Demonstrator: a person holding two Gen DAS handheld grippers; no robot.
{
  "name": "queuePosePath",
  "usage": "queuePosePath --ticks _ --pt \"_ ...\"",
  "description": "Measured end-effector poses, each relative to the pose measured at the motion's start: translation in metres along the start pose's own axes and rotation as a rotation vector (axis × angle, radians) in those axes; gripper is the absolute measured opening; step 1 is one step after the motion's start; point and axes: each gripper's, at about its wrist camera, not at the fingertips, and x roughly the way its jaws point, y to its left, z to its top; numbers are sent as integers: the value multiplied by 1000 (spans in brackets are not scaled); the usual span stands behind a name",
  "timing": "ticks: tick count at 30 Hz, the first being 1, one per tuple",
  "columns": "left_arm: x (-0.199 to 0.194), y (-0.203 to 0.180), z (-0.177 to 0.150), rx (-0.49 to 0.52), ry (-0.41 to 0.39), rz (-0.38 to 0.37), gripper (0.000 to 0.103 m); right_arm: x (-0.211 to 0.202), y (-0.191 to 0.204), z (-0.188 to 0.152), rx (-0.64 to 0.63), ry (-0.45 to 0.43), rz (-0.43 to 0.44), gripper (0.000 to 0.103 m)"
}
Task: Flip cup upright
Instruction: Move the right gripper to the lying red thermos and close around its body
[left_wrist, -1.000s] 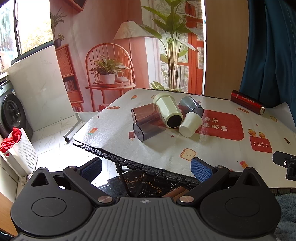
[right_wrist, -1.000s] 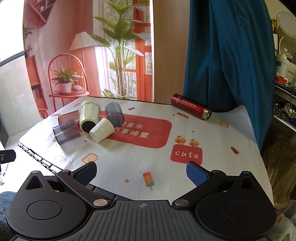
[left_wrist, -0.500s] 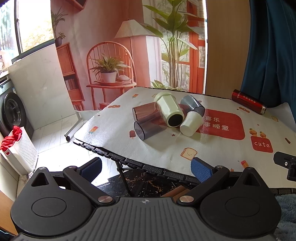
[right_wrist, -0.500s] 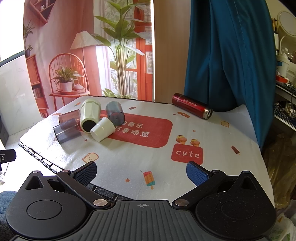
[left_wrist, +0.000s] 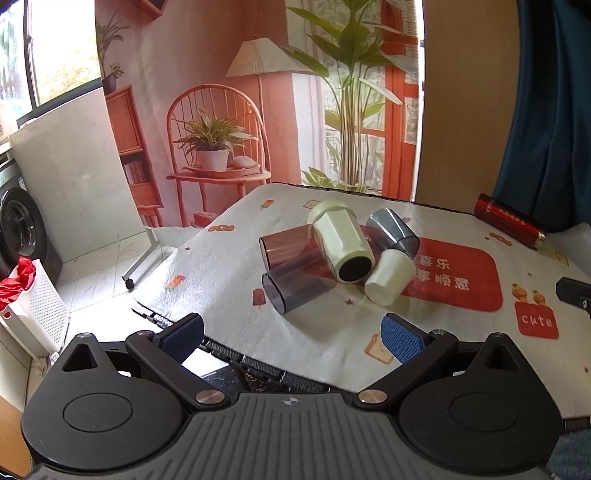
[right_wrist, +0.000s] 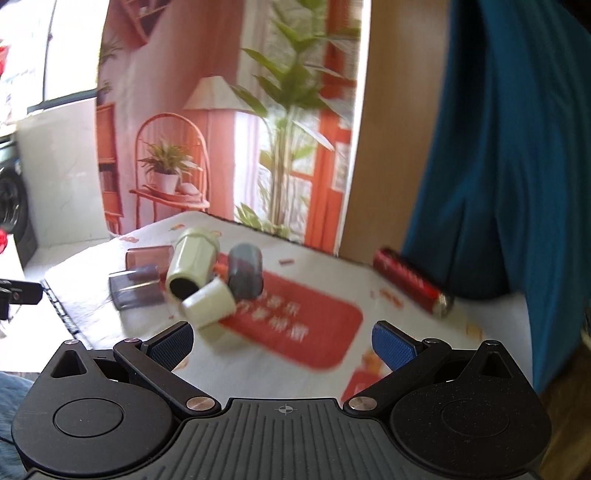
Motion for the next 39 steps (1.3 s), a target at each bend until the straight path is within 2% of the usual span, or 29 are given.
queuePosePath --ticks 6,12,18,23,26,32,35,39 --pt "45 3 16 -63 43 20 103 80 -53 33 -61 -2 16 102" --pt "88 -7 12 -70 107 46 103 172 -124 44 -56 62 -65 98" --pt "123 -14 13 -87 160 75 103 264 -192 34 -60 155 -161 98" --pt "141 -25 16 -77 179 57 103 323 -223 29 -98 224 -207 97" --pt "150 -30 16 -71 185 47 103 349 -235 25 -107 275 -209 90" --pt "163 -32 14 -76 220 36 103 381 -248 13 -85 376 -161 77" --pt "164 -32 14 -75 220 30 103 380 -243 10 -88 372 -182 75" --pt "158 -30 14 -79 208 21 103 366 -234 11 -90 366 -147 61"
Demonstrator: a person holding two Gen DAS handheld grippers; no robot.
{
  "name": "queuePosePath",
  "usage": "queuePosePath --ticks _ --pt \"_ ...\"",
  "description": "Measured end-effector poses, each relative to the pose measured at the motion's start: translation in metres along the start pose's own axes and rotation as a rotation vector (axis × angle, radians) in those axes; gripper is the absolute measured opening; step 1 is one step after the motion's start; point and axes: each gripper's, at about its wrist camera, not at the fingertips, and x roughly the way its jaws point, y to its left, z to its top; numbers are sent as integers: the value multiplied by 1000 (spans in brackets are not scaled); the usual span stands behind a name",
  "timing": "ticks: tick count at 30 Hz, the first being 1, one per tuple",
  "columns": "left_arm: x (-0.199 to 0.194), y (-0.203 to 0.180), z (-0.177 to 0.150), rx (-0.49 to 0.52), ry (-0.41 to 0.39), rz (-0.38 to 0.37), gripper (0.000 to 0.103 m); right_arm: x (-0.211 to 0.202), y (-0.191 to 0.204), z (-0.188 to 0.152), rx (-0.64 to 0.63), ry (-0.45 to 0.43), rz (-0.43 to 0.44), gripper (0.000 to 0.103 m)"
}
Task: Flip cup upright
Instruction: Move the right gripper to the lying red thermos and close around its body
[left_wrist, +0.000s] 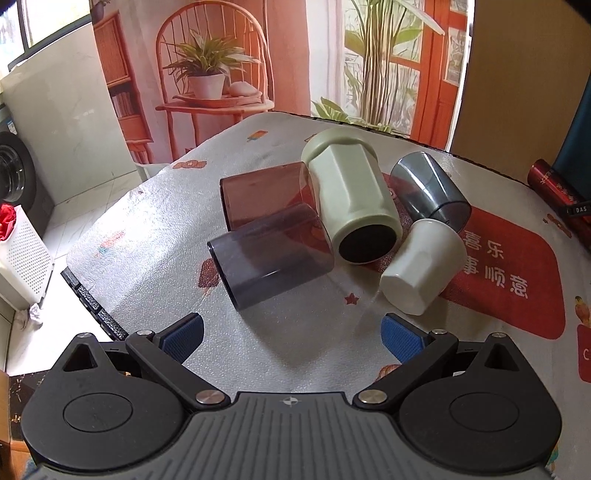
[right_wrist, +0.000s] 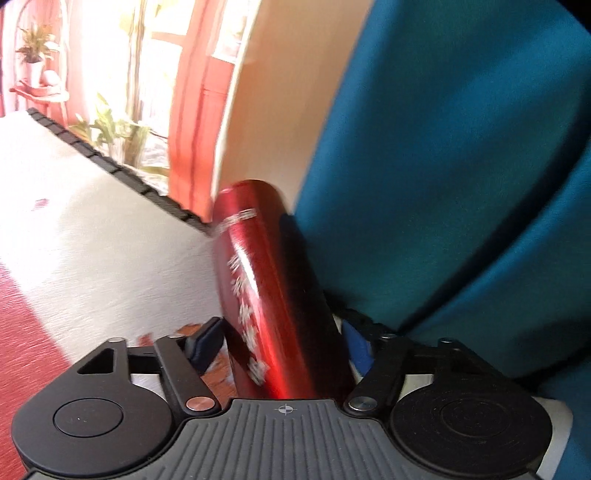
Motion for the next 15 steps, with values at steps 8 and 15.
queuePosePath --ticks 8,15 --pt "-25 8 -10 5 -47 -19 103 -55 45 -31 -31 14 116 60" --pt "-44 25 -25 -11 -46 -31 103 -116 110 -65 -147 14 241 60"
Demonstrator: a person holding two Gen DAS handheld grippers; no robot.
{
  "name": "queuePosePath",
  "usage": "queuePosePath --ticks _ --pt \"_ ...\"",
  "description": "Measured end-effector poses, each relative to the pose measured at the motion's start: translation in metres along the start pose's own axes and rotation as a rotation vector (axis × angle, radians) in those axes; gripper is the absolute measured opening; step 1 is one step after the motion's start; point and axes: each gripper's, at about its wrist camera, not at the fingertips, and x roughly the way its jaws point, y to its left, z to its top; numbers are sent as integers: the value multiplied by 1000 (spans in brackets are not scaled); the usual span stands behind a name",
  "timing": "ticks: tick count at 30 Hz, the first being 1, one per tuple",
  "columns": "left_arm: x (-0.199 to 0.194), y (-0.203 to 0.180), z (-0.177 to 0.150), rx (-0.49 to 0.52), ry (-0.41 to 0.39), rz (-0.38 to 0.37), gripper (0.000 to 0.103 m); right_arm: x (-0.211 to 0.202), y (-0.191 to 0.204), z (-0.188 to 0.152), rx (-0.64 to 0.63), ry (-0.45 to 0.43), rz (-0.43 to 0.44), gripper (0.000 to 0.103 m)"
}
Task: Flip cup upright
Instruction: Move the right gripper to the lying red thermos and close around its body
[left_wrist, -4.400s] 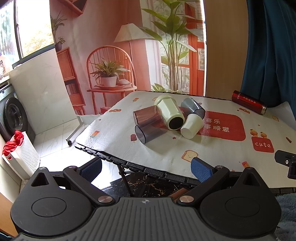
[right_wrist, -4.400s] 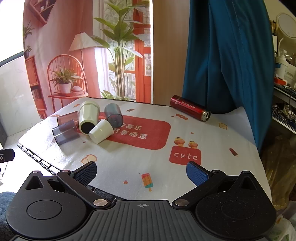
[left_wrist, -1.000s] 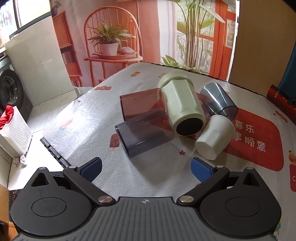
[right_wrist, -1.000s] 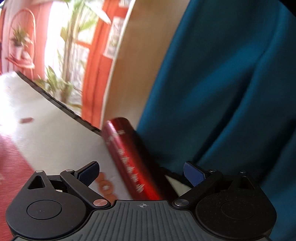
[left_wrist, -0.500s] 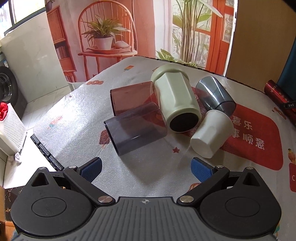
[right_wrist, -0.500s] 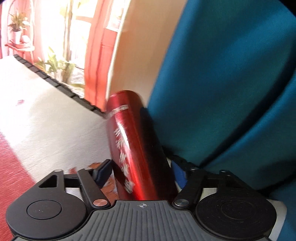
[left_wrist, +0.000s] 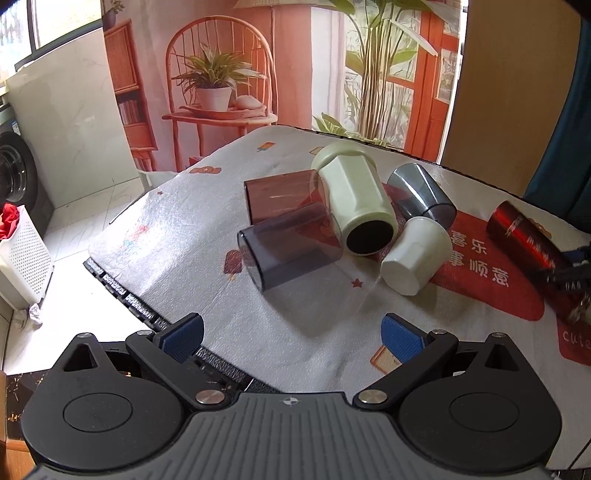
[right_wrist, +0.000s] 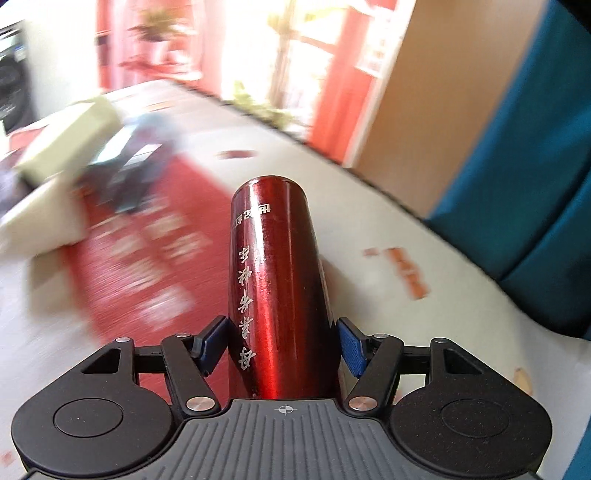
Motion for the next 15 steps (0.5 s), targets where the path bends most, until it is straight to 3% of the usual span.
queuePosePath --ticks 8,15 --pt "-17 13 -12 -33 -5 -14 103 -42 107 -27 -181 -7 125 60" --pt "-25 23 -16 -67 -17 -18 103 -60 173 -39 -354 -16 192 59"
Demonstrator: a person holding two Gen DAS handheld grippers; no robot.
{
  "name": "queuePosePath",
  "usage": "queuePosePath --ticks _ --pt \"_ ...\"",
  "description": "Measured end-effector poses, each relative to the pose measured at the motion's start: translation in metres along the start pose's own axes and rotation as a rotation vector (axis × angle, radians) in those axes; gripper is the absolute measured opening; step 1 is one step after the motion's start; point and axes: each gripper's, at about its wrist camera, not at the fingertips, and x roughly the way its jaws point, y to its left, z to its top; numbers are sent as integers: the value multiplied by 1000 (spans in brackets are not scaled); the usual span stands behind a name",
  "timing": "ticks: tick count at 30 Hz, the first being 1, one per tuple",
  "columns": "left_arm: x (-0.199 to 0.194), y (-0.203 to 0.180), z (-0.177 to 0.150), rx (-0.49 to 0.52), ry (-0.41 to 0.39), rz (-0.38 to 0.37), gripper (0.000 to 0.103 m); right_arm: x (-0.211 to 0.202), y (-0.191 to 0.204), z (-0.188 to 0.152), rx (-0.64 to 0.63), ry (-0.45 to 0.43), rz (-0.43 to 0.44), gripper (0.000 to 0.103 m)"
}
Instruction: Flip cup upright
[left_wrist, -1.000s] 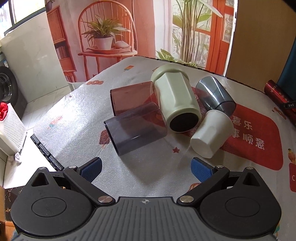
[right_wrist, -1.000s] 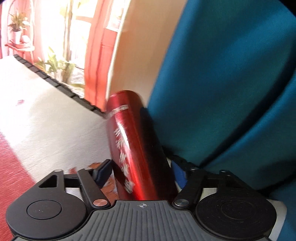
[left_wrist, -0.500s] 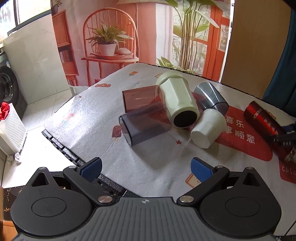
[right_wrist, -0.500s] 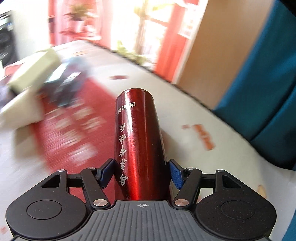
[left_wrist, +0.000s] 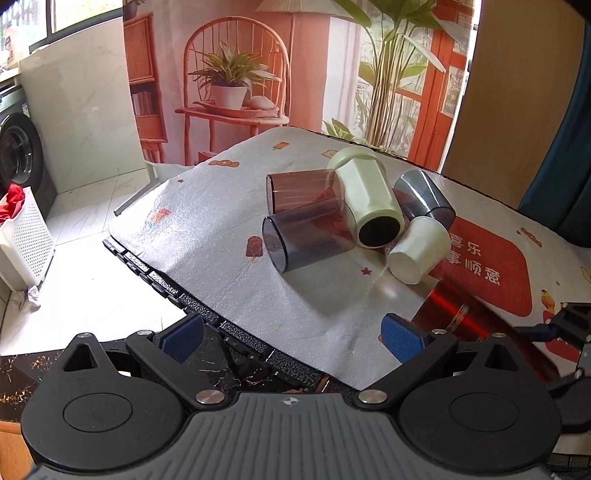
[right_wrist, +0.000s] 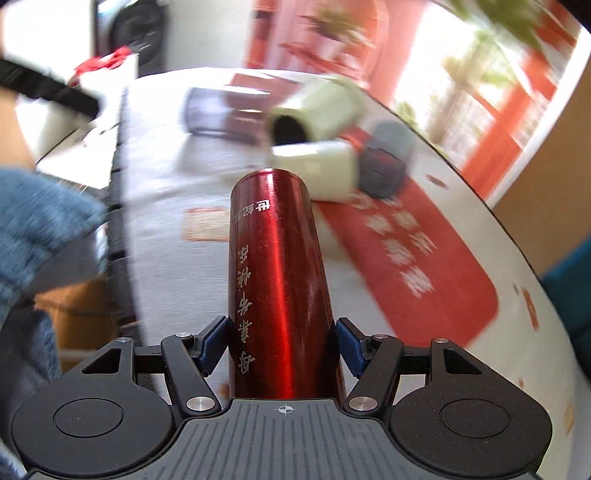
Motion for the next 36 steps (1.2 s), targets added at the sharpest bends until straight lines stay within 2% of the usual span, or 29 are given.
queuePosePath --ticks 7,13,17,19,21,25,29,31,36 --pt "-1 1 0 -6 -15 3 103 16 37 35 -190 -27 54 59" --pt "11 0 4 0 -1 -5 103 26 37 53 -236 -18 85 59" --pt "21 -5 6 20 13 -15 103 20 33 46 -226 -25 60 63" --pt "26 -9 8 33 15 -27 102 14 29 38 -216 -30 42 71" --pt "31 -14 11 53 14 -42 102 8 24 30 -203 -29 15 75" --pt "41 -26 22 90 -7 -74 102 -1 14 10 -154 -28 -22 77" --pt "53 -44 34 137 -20 -131 97 -5 5 -5 -94 -31 -42 78" --pt "58 -53 39 165 -24 -191 94 -7 5 -11 -72 -31 -54 79" --pt "78 -81 43 301 -51 -304 90 -7 -4 -18 -21 -42 -56 78"
